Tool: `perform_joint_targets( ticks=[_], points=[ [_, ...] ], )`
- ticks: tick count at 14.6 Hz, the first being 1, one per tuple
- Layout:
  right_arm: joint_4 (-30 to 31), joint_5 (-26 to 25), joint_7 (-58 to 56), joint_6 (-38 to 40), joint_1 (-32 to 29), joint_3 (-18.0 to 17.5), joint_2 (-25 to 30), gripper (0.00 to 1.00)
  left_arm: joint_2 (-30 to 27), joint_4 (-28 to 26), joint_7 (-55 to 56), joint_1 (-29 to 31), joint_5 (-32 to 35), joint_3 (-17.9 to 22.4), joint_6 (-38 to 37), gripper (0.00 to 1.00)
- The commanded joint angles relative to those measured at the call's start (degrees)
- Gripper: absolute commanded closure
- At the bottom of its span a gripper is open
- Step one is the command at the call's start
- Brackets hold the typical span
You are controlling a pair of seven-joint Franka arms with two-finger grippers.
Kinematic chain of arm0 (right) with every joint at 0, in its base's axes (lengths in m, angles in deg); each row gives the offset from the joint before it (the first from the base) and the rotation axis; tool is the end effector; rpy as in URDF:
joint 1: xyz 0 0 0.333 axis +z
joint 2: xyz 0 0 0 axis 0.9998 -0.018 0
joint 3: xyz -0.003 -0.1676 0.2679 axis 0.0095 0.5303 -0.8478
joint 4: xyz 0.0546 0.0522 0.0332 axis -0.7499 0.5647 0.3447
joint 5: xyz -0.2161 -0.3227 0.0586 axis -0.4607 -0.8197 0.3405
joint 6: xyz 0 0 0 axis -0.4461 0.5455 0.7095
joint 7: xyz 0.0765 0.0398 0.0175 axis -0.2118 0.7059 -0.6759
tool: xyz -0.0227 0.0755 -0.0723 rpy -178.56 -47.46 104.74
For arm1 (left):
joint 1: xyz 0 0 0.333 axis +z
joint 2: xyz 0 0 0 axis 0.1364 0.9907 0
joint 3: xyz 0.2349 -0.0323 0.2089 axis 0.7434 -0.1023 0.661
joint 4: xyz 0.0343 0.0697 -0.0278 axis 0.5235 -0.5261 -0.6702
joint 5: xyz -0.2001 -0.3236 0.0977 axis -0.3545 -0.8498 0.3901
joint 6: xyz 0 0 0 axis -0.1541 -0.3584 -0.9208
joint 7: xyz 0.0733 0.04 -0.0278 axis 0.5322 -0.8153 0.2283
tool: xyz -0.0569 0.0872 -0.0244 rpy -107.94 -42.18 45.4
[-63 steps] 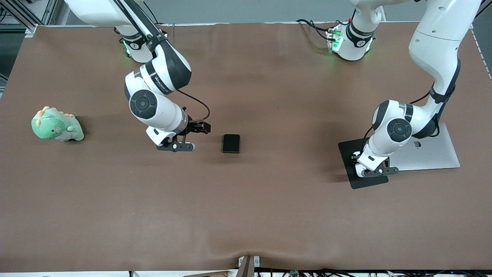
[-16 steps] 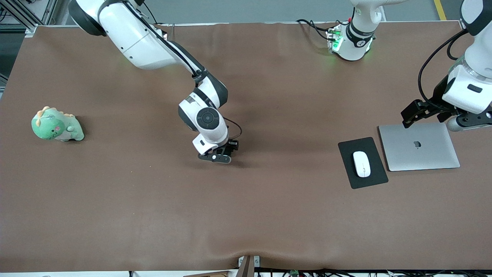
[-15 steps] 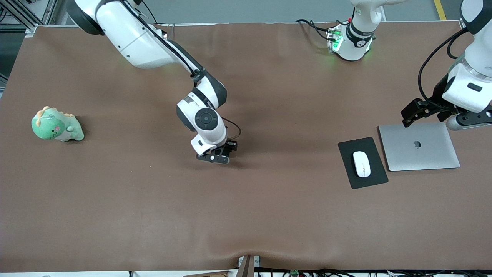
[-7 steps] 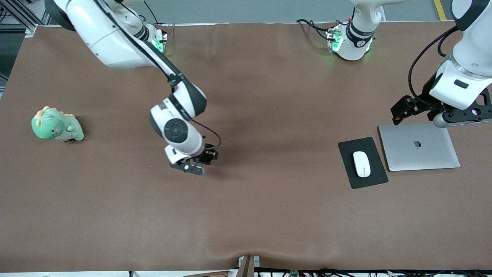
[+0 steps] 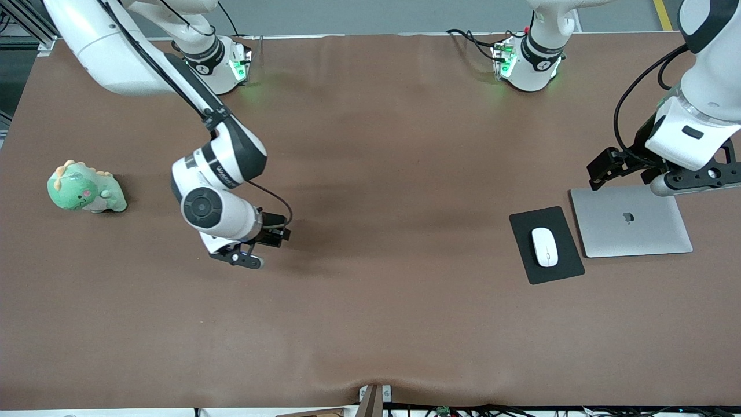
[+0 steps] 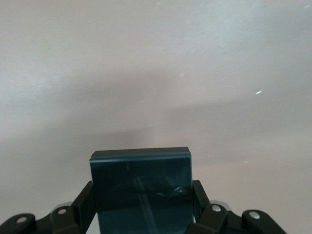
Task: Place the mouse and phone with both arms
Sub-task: 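Carry the phone with the right gripper toward the green plush toy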
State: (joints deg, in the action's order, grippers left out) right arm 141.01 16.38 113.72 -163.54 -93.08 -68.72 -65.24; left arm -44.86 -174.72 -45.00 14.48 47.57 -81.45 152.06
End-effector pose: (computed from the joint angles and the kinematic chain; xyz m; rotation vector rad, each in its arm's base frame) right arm 0.6136 0.2289 0.2768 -3.0938 0.3662 0.2638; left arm 0.5783 -0.1051 0.6079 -3.1094 -0.1552 -0.1639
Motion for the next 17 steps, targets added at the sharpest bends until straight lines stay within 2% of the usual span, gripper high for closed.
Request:
perform_joint_targets(
  ticks=[1,3,5,7,10,17],
  points=[
    [5.0,2.5,-5.2,0.8,-2.4,0.0,5.5,1.0,-0.3,0.2,-1.0,0.6,-1.1,0.1,0.0,0.0],
    [7.5,4.7,-9.4,0.8,-2.0,2.4,8.4,1.0,-0.7,0.0,-1.1,1.2,-1.1,0.3,0.0,0.0],
    [8.4,8.5,-14.8,0.8,-0.7,7.1,9.6,1.0,-0.8,0.1,-1.1,1.9,-1.1,0.3,-0.1,0.0],
    [11.9,8.7,-19.8,0.5,0.9,12.1,11.6,1.0,-0.6,0.1,-1.0,1.8,-1.0,0.3,0.0,0.0],
    [15.4,8.8,-27.4,0.5,0.7,17.0,14.6,1.0,0.7,0.3,-1.1,1.7,-0.9,0.2,0.1,0.0],
    [23.9,8.8,-33.4,-5.3,0.8,24.5,16.7,1.0,-0.6,1.5,-1.4,1.4,-0.8,-0.4,-2.1,0.0]
  ],
)
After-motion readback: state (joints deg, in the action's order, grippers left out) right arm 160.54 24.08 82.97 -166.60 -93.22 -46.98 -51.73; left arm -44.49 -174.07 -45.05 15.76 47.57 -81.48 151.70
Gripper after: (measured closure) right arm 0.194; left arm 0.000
